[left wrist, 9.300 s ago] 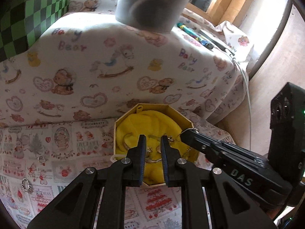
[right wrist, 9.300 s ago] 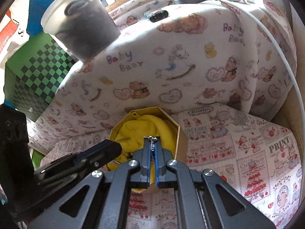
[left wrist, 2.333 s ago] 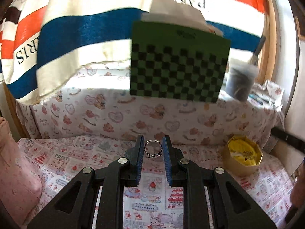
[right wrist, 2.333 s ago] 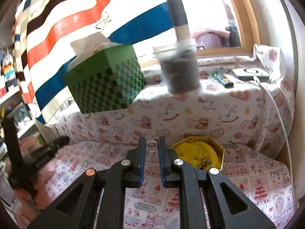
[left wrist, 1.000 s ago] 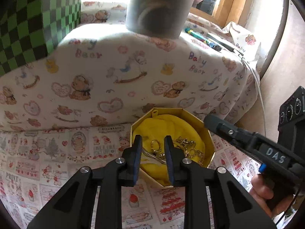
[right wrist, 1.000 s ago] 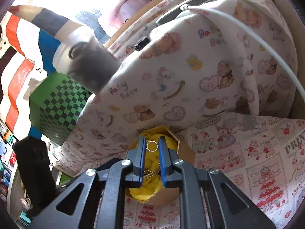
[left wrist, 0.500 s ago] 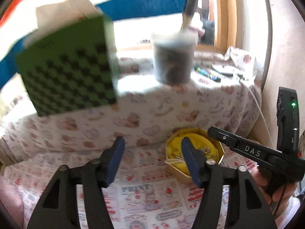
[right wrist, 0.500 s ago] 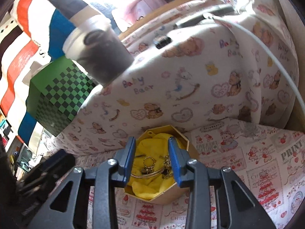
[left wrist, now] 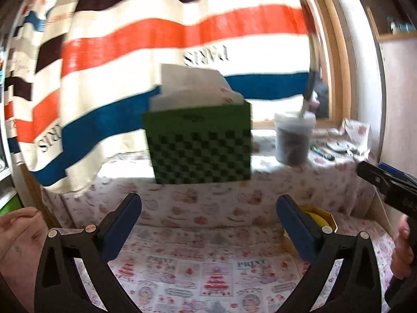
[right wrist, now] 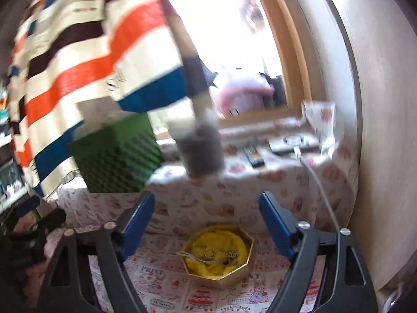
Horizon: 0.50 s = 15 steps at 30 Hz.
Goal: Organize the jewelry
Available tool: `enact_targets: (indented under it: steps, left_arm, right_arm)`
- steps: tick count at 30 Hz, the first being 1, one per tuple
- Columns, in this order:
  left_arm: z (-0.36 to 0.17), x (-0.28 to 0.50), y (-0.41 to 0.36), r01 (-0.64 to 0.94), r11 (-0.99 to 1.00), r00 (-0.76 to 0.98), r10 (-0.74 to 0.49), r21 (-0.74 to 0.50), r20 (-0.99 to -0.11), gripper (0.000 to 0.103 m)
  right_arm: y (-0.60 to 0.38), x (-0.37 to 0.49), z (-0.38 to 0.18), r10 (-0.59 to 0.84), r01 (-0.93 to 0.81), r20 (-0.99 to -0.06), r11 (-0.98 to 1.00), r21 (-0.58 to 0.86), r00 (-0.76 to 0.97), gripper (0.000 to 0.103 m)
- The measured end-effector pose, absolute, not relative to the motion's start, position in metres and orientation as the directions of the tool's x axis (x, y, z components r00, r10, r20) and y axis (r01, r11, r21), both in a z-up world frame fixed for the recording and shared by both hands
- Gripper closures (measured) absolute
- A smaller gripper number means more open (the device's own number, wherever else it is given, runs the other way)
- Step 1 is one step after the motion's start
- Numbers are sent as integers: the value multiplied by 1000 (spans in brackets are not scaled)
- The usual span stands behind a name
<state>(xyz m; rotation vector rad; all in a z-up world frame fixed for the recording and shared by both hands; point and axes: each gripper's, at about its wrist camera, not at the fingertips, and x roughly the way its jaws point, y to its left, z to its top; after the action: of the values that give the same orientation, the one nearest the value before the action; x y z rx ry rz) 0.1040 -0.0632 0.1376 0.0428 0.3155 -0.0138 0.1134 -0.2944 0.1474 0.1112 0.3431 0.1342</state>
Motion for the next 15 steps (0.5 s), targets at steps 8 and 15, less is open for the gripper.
enact_targets:
  steps: [8, 15]
  left_arm:
    - [127, 88, -33, 91, 995, 964, -99, -40, -248, 0]
    - [97, 92, -36, 129, 992, 969, -127, -4, -211, 0]
  right_arm:
    - [-266, 86, 145, 118, -112, -231, 993, 37, 966, 1]
    - [-250, 91, 106, 133, -131, -252, 991, 24, 959, 0]
